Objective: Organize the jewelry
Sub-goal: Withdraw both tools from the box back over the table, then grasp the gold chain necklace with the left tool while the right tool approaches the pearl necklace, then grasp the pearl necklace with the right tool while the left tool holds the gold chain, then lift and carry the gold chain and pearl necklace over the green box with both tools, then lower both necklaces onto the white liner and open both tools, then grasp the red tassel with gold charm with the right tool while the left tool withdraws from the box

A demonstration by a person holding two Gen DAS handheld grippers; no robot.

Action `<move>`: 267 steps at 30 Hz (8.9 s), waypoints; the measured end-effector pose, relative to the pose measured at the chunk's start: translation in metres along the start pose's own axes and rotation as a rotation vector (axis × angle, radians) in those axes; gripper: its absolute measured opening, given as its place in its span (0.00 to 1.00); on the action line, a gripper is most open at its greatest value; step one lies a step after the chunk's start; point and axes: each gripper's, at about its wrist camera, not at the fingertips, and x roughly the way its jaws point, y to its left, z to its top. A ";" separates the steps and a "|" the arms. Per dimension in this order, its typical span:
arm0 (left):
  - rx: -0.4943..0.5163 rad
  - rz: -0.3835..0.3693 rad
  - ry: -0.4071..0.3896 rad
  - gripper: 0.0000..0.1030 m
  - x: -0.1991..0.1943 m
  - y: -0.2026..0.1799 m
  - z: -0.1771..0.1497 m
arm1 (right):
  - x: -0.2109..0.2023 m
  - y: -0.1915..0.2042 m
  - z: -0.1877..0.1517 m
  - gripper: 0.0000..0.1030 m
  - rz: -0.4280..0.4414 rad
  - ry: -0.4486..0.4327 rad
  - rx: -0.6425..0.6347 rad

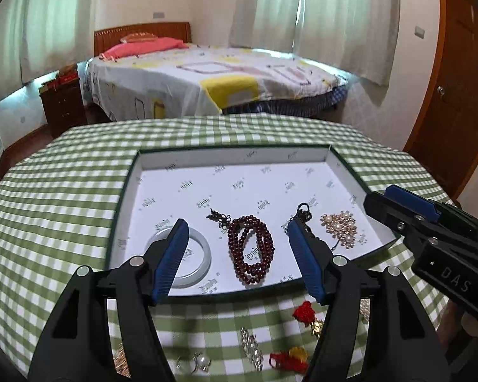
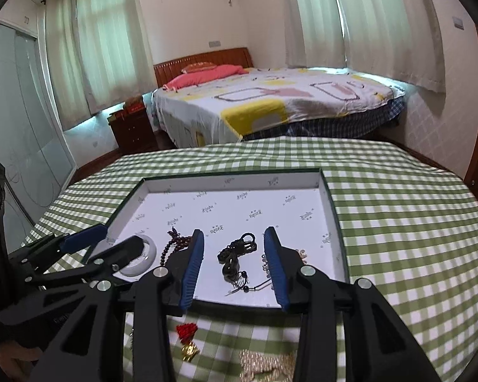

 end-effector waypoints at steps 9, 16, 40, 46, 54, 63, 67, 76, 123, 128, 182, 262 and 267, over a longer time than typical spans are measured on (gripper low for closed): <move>-0.006 0.034 -0.074 0.62 -0.048 0.009 -0.013 | -0.036 0.004 -0.015 0.39 -0.023 -0.038 -0.011; -0.019 0.061 -0.075 0.62 -0.071 0.017 -0.033 | -0.051 0.006 -0.031 0.41 -0.040 -0.037 -0.031; -0.136 0.164 0.095 0.62 -0.073 0.081 -0.113 | -0.054 -0.002 -0.090 0.42 -0.050 0.051 -0.018; -0.159 0.168 0.131 0.62 -0.059 0.090 -0.116 | -0.048 -0.004 -0.092 0.42 -0.052 0.067 -0.010; -0.167 0.159 0.165 0.60 -0.034 0.096 -0.110 | -0.039 -0.006 -0.094 0.42 -0.054 0.088 -0.007; -0.115 0.117 0.145 0.23 -0.031 0.092 -0.110 | -0.031 -0.009 -0.095 0.43 -0.053 0.108 0.003; -0.122 0.091 0.134 0.16 -0.032 0.092 -0.111 | -0.030 -0.010 -0.095 0.43 -0.052 0.112 0.004; -0.113 0.084 0.097 0.14 -0.045 0.089 -0.105 | -0.030 -0.011 -0.094 0.43 -0.052 0.107 0.008; -0.122 0.091 0.018 0.13 -0.078 0.094 -0.088 | -0.009 -0.012 -0.089 0.14 -0.091 0.137 -0.014; -0.117 0.092 -0.007 0.13 -0.089 0.092 -0.081 | -0.022 -0.010 -0.083 0.14 -0.083 0.101 -0.014; -0.093 -0.007 0.096 0.13 0.098 0.066 0.058 | 0.102 -0.049 0.043 0.14 -0.039 0.029 -0.030; -0.125 0.147 -0.036 0.55 -0.091 0.084 -0.092 | 0.004 0.064 -0.101 0.35 0.101 0.107 -0.147; -0.123 0.146 -0.028 0.55 -0.089 0.083 -0.094 | 0.014 0.066 -0.107 0.31 0.092 0.157 -0.152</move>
